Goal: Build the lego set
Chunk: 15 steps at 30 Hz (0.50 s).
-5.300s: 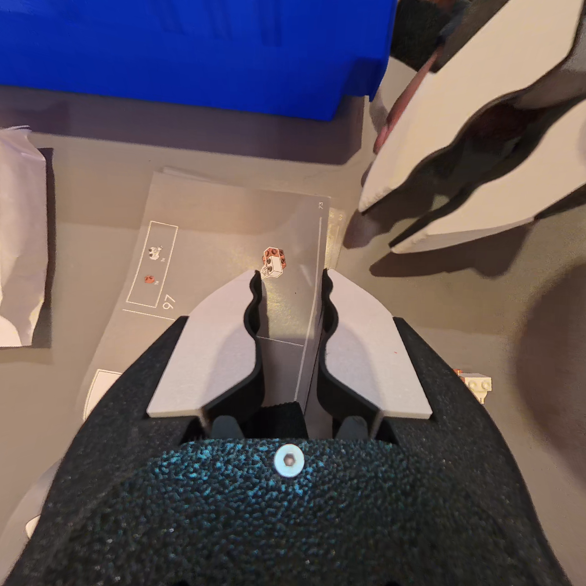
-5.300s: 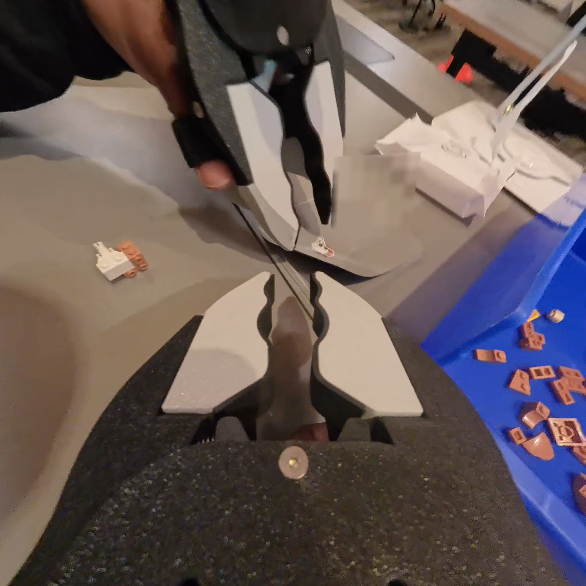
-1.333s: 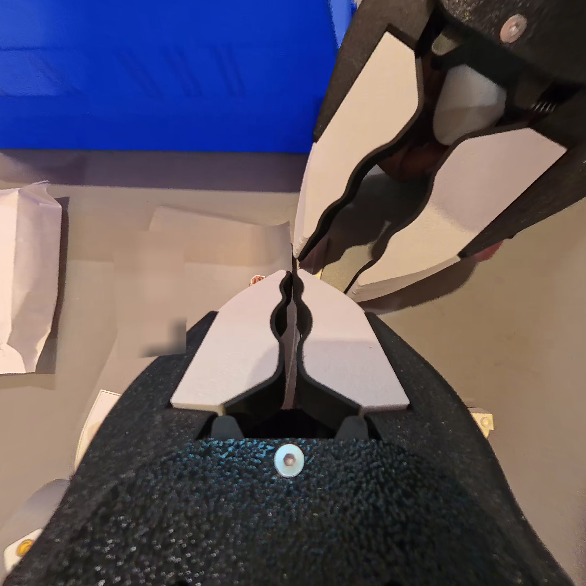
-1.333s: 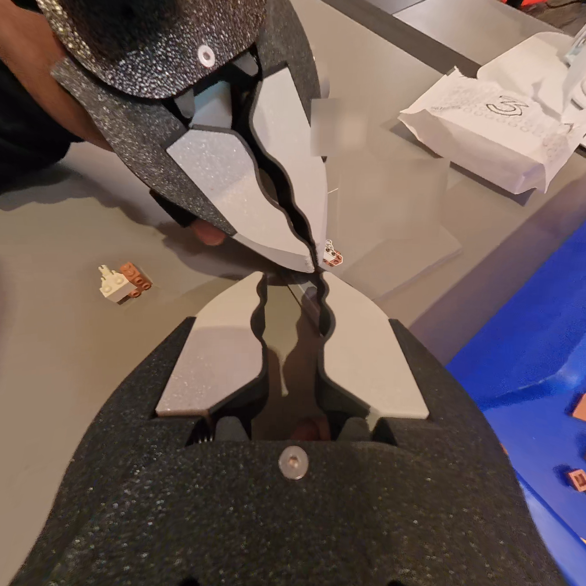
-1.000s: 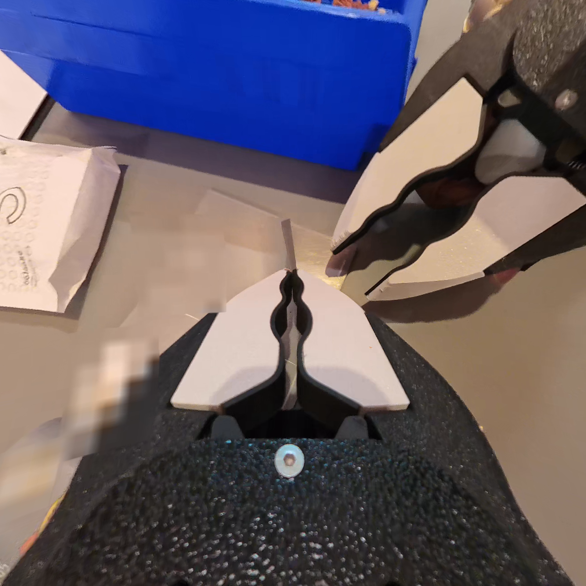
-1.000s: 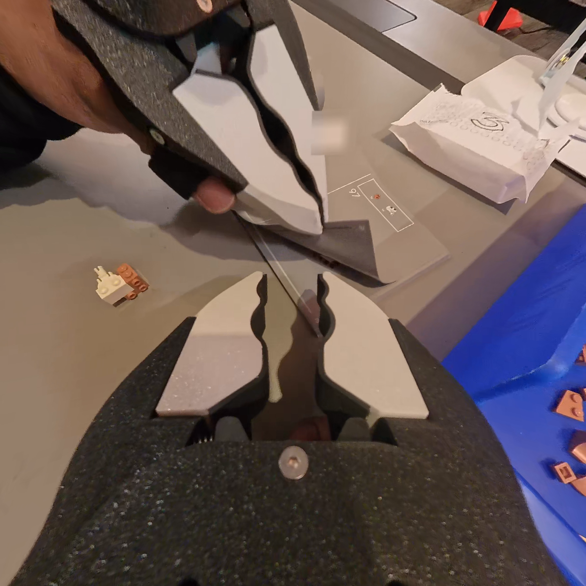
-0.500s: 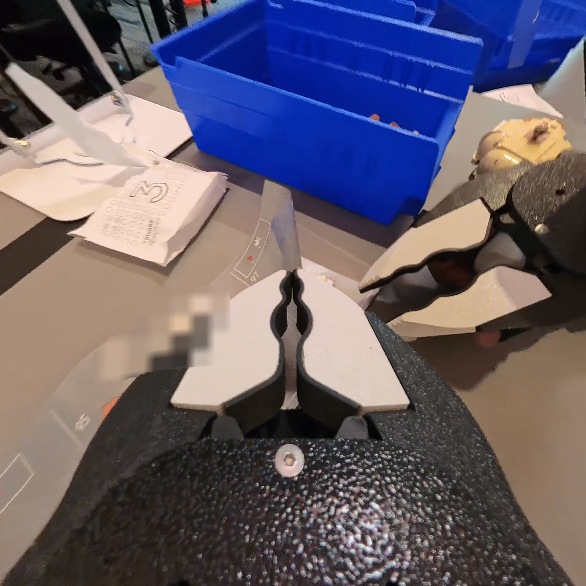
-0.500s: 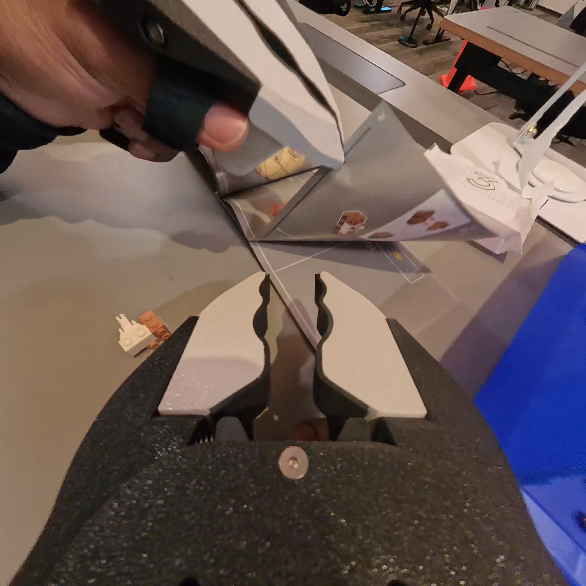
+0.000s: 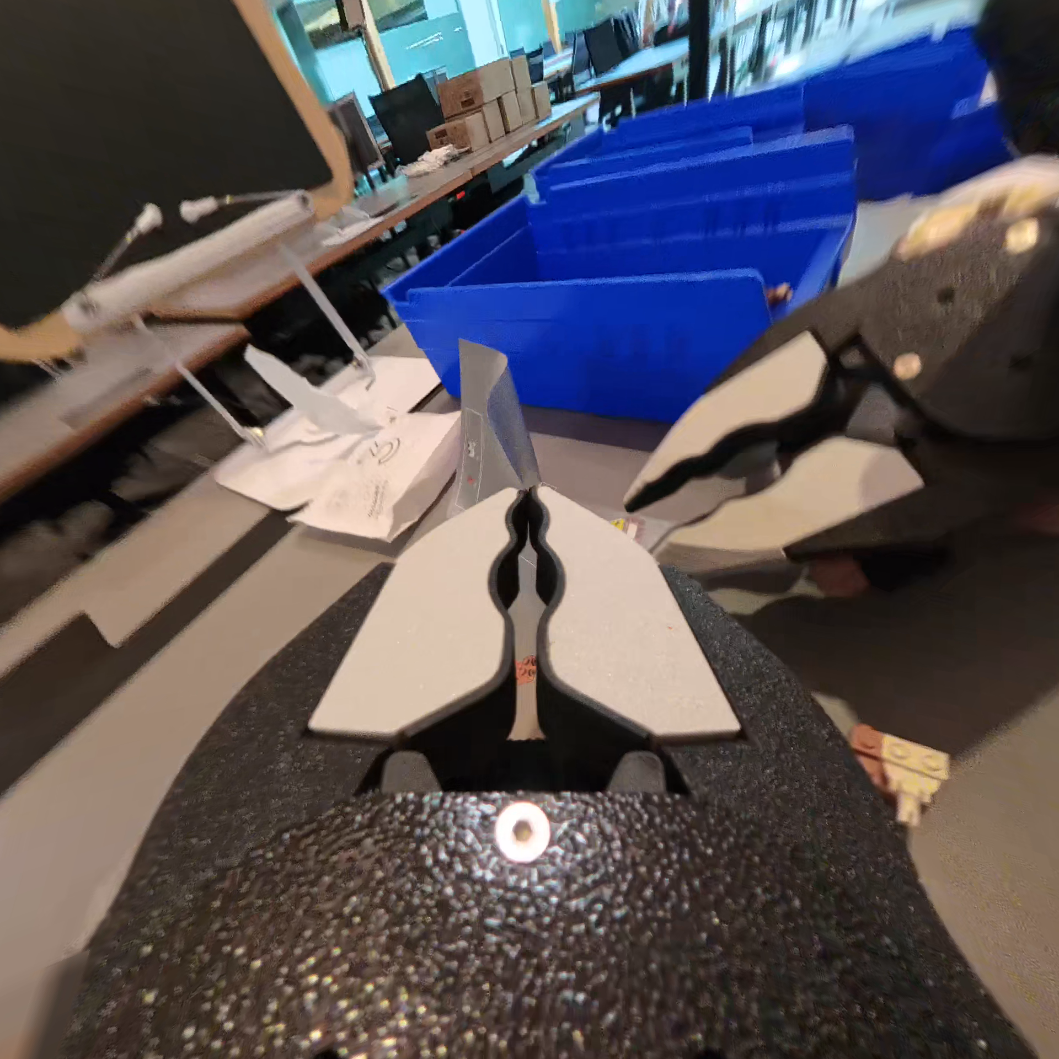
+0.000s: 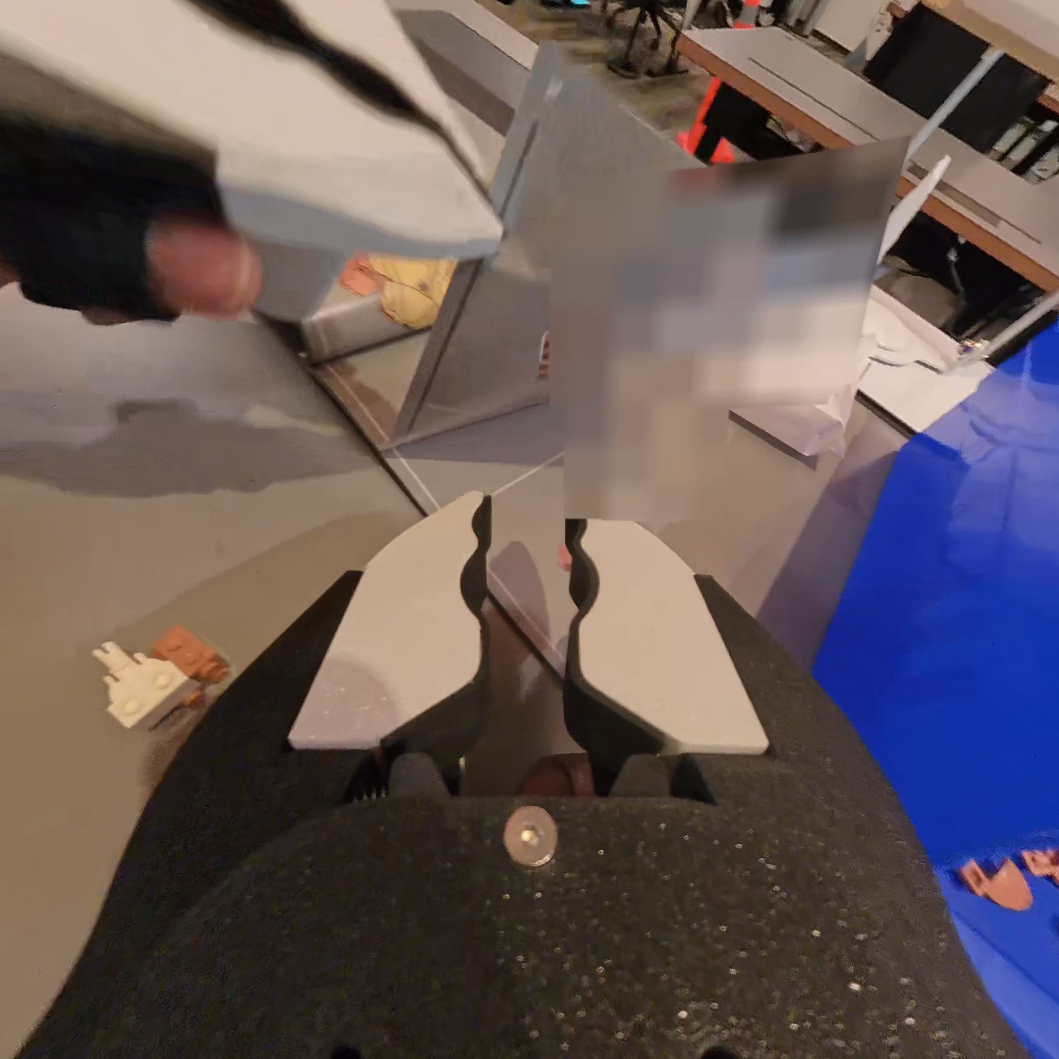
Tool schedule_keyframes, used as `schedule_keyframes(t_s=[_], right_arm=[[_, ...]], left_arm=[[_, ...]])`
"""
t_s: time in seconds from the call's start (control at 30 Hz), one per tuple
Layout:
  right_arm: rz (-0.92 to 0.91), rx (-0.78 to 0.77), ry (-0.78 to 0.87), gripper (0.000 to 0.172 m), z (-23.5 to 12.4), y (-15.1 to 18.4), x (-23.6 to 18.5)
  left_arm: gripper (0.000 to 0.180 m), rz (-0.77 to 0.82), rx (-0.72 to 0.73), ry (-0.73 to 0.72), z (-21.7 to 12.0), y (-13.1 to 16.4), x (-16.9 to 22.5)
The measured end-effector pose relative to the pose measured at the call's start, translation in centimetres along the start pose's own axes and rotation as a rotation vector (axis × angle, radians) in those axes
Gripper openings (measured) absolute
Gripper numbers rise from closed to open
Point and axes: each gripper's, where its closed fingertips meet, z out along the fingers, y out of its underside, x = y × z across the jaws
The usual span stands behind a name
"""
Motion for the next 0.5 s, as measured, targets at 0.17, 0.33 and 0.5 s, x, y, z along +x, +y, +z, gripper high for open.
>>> schedule_keyframes(t_s=[0.17,0.33,0.5], right_arm=[[0.046,-0.018,0.001,0.023,-0.2,0.6,0.8],[0.036,-0.010,-0.025,0.023,-0.2,0.5,0.4],[0.030,-0.015,-0.036,0.023,-0.1,0.5,0.2]], left_arm=[[0.000,0.363,-0.034,-0.088,1.0,0.4,2.9],[0.000,0.516,-0.033,-0.123,1.1,0.4,3.7],[0.000,0.566,-0.043,-0.123,1.3,0.7,4.1]])
